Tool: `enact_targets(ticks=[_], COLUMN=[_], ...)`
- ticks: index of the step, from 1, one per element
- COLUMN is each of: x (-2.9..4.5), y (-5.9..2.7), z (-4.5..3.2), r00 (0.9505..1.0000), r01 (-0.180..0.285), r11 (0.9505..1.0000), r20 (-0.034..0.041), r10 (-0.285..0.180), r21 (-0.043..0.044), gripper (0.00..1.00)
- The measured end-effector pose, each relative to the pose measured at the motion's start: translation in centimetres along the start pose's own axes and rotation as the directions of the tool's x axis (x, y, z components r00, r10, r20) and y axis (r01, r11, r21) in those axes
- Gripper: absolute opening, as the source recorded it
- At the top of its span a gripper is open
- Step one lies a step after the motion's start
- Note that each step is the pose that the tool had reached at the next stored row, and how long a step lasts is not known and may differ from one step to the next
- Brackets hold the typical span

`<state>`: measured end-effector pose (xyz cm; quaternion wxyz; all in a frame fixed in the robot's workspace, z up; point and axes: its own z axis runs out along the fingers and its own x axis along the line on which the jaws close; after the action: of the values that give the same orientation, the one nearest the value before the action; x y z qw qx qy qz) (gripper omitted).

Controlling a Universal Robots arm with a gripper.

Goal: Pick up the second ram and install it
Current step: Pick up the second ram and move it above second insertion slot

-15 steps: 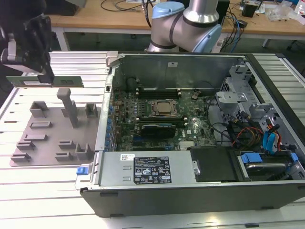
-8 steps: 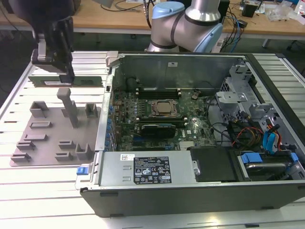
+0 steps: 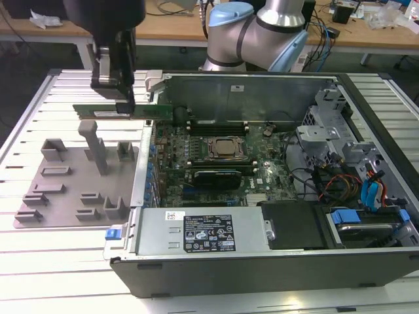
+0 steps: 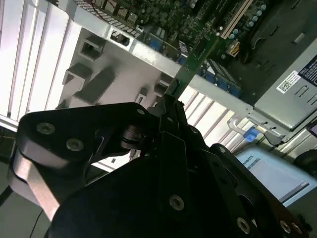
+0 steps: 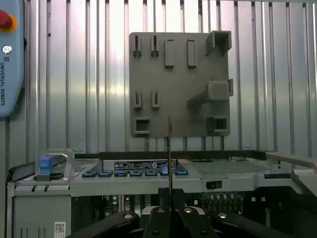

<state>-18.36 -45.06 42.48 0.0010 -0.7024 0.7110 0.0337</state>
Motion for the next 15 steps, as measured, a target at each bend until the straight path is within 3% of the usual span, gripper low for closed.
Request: enact_targets(ticks=[1, 6, 15], x=[-0.01, -0.04, -0.09], y=[-0.81, -3.17, -6.31], z=[-0.04, -0.15, -0.29], r00=[1.0, 1.0, 1.0], r01=[0.0, 0.0, 0.0], r11=[1.0, 1.0, 1.0], r20=[0.0, -0.0001, 0.0], r10=[0.0, 0.0, 0.0], r21=[0.0, 0.0, -0.0001], gripper=[0.1, 0.1, 0.1])
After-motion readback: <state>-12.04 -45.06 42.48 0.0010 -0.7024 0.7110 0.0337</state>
